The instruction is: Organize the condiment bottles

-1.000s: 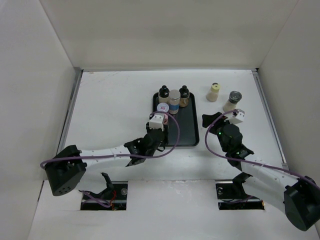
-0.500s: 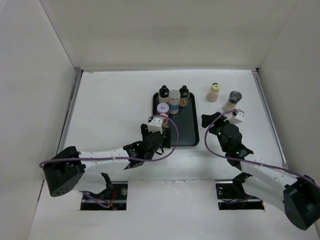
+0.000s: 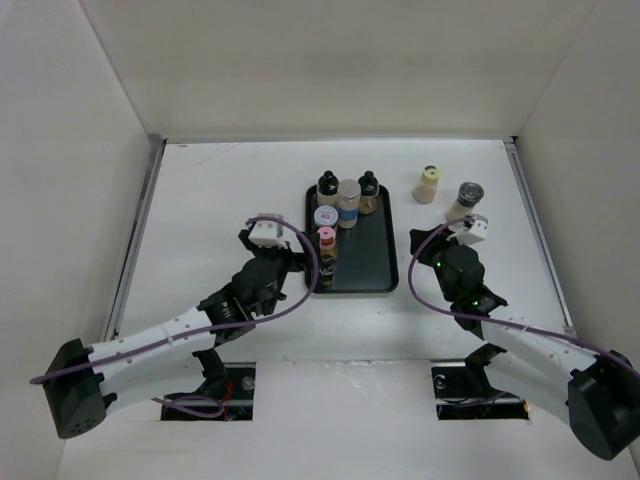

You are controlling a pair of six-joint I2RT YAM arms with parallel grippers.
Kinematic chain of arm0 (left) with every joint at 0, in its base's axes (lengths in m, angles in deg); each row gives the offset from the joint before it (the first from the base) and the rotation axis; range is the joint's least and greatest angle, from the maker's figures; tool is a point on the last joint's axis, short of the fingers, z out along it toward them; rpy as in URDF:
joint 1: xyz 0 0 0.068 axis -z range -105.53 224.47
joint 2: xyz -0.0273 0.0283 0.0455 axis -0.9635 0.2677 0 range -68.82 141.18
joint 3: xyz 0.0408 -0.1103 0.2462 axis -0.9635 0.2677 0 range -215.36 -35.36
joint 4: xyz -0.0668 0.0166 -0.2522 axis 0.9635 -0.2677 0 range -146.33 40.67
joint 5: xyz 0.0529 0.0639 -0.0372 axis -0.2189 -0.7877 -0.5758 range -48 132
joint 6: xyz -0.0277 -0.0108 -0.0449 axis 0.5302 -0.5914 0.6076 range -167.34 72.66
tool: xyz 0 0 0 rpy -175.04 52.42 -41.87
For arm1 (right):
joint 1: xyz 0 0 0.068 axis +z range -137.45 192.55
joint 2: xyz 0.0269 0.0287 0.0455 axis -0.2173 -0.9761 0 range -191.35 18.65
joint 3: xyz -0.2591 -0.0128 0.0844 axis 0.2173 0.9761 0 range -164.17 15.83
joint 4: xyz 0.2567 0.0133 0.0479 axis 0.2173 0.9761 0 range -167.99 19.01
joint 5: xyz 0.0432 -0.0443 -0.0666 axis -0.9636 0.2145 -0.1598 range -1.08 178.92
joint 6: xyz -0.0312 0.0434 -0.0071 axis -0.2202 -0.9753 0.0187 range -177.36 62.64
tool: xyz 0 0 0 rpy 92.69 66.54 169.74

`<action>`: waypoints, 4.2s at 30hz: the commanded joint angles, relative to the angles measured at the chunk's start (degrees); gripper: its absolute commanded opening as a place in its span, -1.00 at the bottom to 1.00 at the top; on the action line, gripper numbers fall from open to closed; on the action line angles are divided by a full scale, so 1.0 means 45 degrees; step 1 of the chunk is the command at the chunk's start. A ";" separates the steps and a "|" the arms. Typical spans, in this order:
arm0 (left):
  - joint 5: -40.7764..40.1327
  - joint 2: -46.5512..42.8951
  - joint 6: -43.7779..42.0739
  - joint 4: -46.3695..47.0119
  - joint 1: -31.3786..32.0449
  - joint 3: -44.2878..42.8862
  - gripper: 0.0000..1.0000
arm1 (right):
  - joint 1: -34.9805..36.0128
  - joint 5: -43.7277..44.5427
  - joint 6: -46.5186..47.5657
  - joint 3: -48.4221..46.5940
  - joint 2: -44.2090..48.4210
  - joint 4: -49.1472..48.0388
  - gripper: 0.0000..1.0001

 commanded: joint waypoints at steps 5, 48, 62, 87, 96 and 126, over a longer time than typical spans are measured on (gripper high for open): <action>-0.0662 -0.1098 0.1073 0.1556 -0.2700 0.1703 1.00 | -0.0162 0.0231 0.0523 -0.1877 -0.0921 0.0884 -0.53; 0.3910 0.1754 0.4279 0.4856 -0.5829 0.4205 1.00 | -0.4226 -0.0023 0.4470 -1.3774 -1.2546 0.5007 -0.15; 0.4105 0.1637 0.4337 0.4856 -0.5927 0.4225 1.00 | -0.2997 0.0893 0.4236 -0.9891 -0.9248 0.4108 -0.16; 0.4261 0.1540 0.4455 0.4876 -0.5985 0.4244 1.00 | 0.3176 0.1774 0.2010 -0.5084 -0.3894 0.6314 -0.12; 0.4183 0.1636 0.4455 0.4915 -0.5966 0.4263 1.00 | 0.3918 0.1676 0.1404 -0.4711 -0.3932 0.6802 -0.10; 0.4339 0.1793 0.4552 0.4934 -0.5986 0.4244 1.00 | 0.4309 0.2067 0.1227 -0.5668 -0.4169 0.8404 0.50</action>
